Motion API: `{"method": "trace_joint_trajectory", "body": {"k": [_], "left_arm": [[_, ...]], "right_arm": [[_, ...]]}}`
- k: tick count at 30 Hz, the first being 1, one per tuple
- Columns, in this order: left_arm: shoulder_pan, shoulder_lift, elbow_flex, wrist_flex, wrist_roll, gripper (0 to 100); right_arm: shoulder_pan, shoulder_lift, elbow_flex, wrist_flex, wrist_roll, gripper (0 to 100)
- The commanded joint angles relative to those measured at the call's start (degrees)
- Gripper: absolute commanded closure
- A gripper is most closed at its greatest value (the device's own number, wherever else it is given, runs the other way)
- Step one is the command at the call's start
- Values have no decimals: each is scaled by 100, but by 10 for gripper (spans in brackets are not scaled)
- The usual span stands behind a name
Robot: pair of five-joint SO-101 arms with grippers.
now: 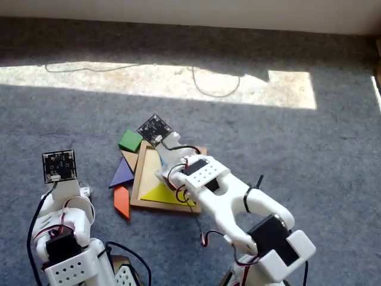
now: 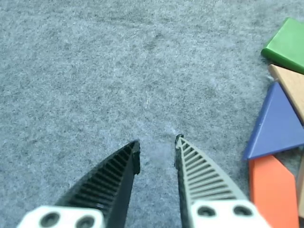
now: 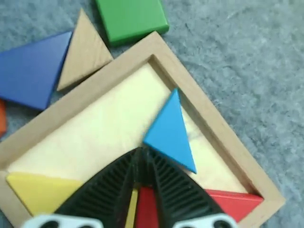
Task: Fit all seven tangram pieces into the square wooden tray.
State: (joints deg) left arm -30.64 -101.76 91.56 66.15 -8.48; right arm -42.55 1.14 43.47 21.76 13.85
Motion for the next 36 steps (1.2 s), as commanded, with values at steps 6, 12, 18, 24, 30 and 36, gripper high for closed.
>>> {"method": "trace_joint_trajectory", "body": {"k": [6,12,18,24,30,36], "left_arm": [[110,-75,-295,-114,53,863],[110,-75,-295,-114,53,863],[110,-75,-295,-114,53,863],[110,-75,-295,-114,53,863],[110,-75,-295,-114,53,863],[110,-75,-295,-114,53,863]], "right_arm": [[312,110,-479,119,-9,993],[813,75,-514,716,-9,993],[620,-549,-673,1262,-26,993],[31,-1024,-708,1244,-53,993],[-277,-453,-681,92,-53,993],[-268,356,-716,-541,-53,993]]}}
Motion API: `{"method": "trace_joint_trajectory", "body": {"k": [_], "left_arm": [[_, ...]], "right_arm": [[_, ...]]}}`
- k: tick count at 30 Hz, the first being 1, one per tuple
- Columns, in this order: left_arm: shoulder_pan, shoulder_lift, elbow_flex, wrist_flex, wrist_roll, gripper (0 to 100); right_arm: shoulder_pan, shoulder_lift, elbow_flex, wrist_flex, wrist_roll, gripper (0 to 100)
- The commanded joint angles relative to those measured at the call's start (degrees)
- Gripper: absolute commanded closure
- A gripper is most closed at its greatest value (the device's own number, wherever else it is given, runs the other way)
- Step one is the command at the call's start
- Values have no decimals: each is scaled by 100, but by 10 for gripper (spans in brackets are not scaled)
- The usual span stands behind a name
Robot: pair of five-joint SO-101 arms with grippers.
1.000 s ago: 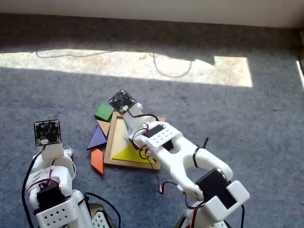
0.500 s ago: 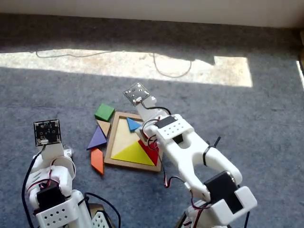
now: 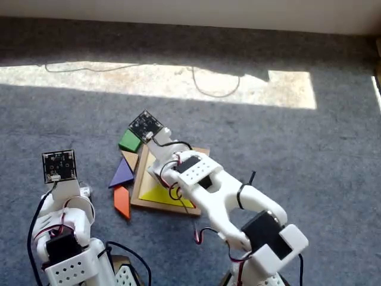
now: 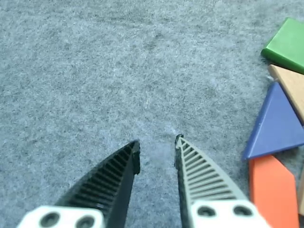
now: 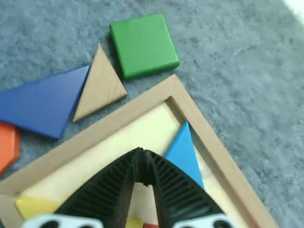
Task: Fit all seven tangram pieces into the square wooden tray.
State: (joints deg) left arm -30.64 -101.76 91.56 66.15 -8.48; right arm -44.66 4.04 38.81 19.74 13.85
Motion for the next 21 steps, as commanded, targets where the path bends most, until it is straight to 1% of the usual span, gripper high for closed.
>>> {"method": "trace_joint_trajectory", "body": {"k": [1,17,21], "left_arm": [[110,-75,-295,-114,53,863],[110,-75,-295,-114,44,863],[110,-75,-295,-114,44,863]], "right_arm": [[-48,154,-251,-382,-53,993],[1376,-136,-4,-321,-18,993],[1525,-154,48,-312,-18,993]]}}
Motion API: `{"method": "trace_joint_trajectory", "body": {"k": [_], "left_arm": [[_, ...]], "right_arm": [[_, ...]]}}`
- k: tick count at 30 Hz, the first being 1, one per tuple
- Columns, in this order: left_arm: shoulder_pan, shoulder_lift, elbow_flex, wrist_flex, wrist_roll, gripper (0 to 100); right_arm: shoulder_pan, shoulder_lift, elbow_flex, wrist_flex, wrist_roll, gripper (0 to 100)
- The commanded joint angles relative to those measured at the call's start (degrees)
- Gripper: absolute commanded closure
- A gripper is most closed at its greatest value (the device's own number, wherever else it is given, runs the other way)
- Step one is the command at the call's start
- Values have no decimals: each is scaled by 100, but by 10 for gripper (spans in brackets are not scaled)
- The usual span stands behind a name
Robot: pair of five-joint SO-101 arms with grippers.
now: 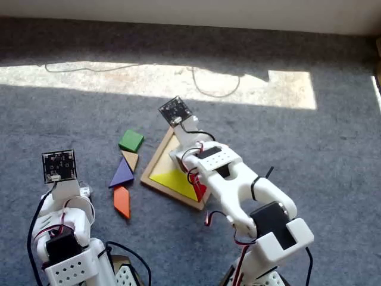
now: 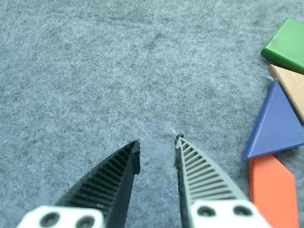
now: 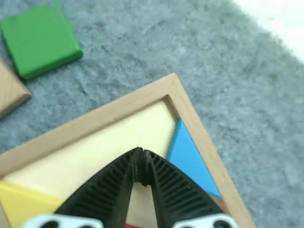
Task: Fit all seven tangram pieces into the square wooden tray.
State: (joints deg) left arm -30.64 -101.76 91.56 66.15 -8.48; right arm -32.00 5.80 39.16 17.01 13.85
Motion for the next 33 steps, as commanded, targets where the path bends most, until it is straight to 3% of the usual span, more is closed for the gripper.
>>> {"method": "trace_joint_trajectory", "body": {"k": [1,10,18,25,33], "left_arm": [[110,-75,-295,-114,44,863],[110,-75,-295,-114,44,863],[110,-75,-295,-114,44,863],[110,-75,-295,-114,44,863],[110,-75,-295,-114,44,863]], "right_arm": [[259,-330,13,-40,-18,993],[268,-1147,136,980,-35,992],[233,-1648,101,1015,-53,992],[-163,-1613,251,-303,-53,992],[-101,-374,-75,-409,-26,992]]}}
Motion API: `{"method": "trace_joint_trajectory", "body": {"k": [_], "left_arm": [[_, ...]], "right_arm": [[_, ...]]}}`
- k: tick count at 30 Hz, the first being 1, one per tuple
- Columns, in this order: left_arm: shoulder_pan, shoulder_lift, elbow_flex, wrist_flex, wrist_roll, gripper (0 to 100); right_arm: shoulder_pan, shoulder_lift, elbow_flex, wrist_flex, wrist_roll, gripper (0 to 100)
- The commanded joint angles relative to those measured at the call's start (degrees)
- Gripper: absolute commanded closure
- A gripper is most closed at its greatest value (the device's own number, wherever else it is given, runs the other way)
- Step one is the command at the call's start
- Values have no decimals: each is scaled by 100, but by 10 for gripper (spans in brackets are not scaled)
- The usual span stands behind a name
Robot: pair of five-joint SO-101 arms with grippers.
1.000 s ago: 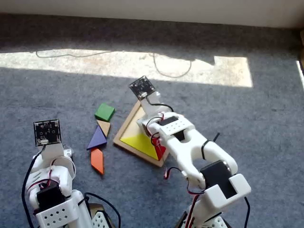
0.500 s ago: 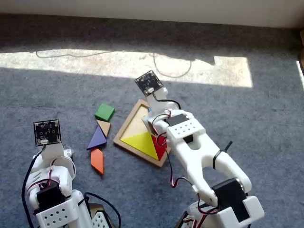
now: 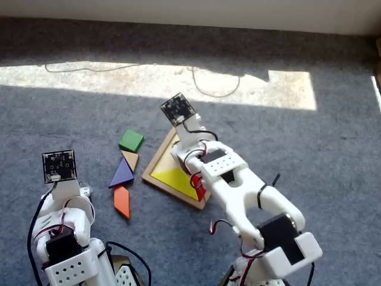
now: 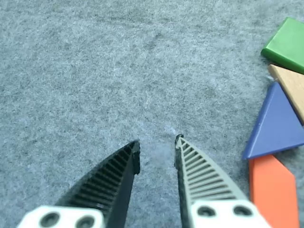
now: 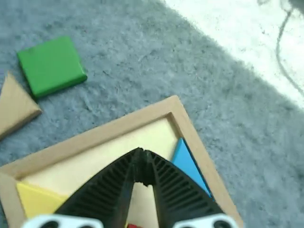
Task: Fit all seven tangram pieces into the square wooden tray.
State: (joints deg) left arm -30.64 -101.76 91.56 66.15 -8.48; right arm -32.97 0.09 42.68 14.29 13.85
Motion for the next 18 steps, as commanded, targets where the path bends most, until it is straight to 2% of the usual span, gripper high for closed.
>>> {"method": "trace_joint_trajectory", "body": {"k": [1,9,18], "left_arm": [[110,-75,-295,-114,44,863],[110,-75,-295,-114,44,863],[110,-75,-295,-114,44,863]], "right_arm": [[66,295,-497,-127,-18,992],[699,145,-514,-84,-18,992],[1165,-215,-259,637,-9,992]]}}
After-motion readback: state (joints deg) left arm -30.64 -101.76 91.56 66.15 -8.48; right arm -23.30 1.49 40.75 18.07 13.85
